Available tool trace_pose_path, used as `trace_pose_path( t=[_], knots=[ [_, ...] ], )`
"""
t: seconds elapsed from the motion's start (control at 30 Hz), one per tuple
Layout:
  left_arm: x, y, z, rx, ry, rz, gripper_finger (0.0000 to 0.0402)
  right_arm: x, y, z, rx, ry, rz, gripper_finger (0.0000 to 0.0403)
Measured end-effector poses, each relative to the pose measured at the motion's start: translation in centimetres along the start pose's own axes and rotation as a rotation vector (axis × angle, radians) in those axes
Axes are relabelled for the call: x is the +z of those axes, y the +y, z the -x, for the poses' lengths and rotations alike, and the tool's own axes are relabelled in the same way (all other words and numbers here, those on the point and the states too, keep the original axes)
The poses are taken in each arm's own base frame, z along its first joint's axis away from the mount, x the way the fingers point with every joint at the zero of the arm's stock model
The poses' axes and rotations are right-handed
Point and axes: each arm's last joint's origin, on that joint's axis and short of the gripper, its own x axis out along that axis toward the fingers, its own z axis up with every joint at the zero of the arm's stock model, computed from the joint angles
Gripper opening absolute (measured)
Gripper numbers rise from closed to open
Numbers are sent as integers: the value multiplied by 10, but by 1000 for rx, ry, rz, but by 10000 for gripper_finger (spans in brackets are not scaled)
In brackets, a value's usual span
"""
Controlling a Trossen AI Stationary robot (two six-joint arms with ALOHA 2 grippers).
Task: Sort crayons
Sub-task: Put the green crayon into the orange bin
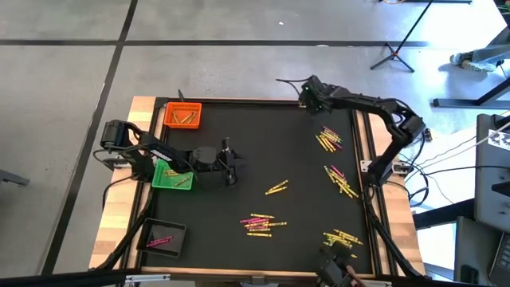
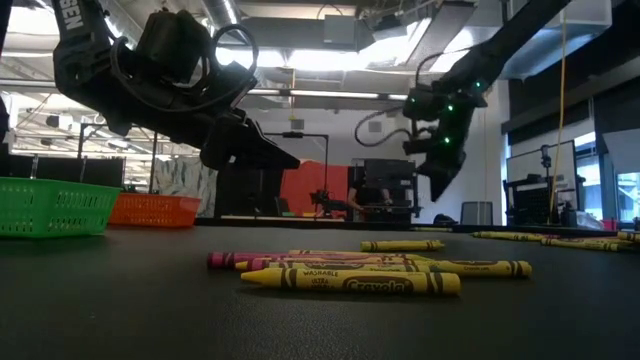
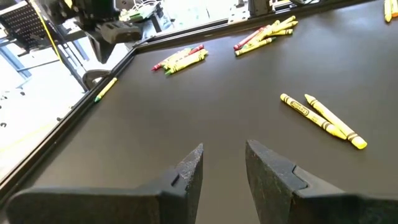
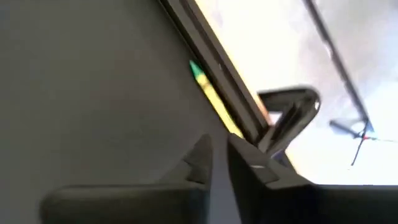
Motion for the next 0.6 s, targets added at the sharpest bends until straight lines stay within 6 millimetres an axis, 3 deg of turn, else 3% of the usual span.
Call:
trace_pose_path(
  t=[0.27, 0.6],
  knots=[
    [0, 0, 0, 0, 0, 0, 105, -6, -24, -34, 90, -41, -97, 165],
    [0, 0, 0, 0, -1, 0, 105, -7, -25, -64, 122, -50, -146, 179]
  ],
)
